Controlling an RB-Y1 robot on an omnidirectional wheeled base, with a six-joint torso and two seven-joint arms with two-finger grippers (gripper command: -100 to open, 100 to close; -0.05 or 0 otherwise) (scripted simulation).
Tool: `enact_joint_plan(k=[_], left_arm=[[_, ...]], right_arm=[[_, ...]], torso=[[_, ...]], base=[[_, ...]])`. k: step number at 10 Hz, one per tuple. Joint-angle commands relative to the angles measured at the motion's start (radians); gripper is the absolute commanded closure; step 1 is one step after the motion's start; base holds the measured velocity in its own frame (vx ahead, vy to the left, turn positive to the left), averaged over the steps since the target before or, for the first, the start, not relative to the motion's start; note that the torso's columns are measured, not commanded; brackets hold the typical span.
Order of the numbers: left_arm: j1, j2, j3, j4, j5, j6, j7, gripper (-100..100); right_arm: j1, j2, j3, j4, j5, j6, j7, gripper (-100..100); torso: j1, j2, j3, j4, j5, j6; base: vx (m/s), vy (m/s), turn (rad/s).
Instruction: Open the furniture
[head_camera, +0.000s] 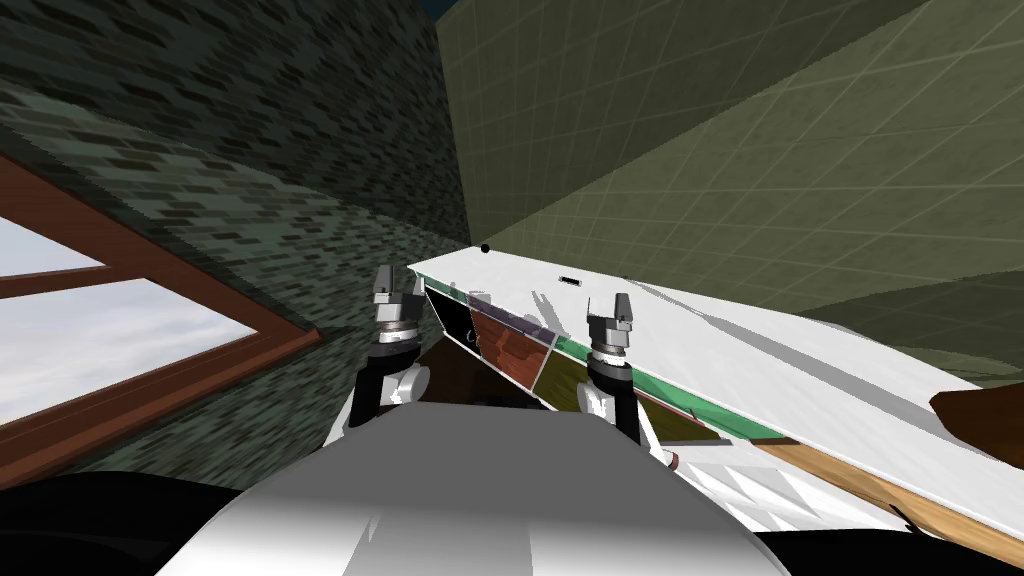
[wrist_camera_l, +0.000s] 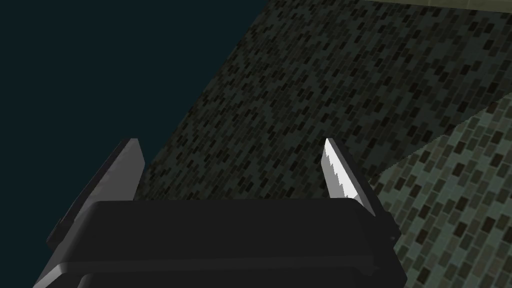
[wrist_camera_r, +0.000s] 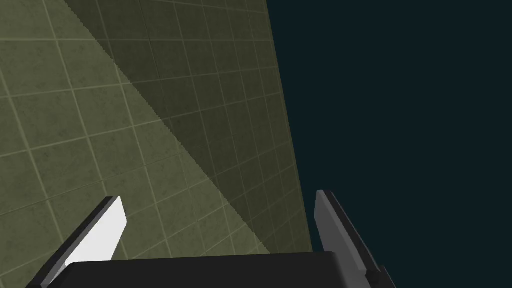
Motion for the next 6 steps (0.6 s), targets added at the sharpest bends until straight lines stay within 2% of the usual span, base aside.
enact_joint_plan(k=[1,6], left_arm=[[0.000,0.000,0.000,0.000,0.000,0.000,0.000,0],[0.000,0.000,0.000,0.000,0.000,0.000,0.000,0]], right_arm=[[0.000,0.000,0.000,0.000,0.000,0.000,0.000,0],[0.000,0.000,0.000,0.000,0.000,0.000,0.000,0]], torso=[[0.000,0.040,-0.082,0.041,0.000,0.000],[0.000,0.396,-0.792,0.396,0.000,0.000]], base=[[0.000,0.000,0.000],[0.000,0.000,0.000]])
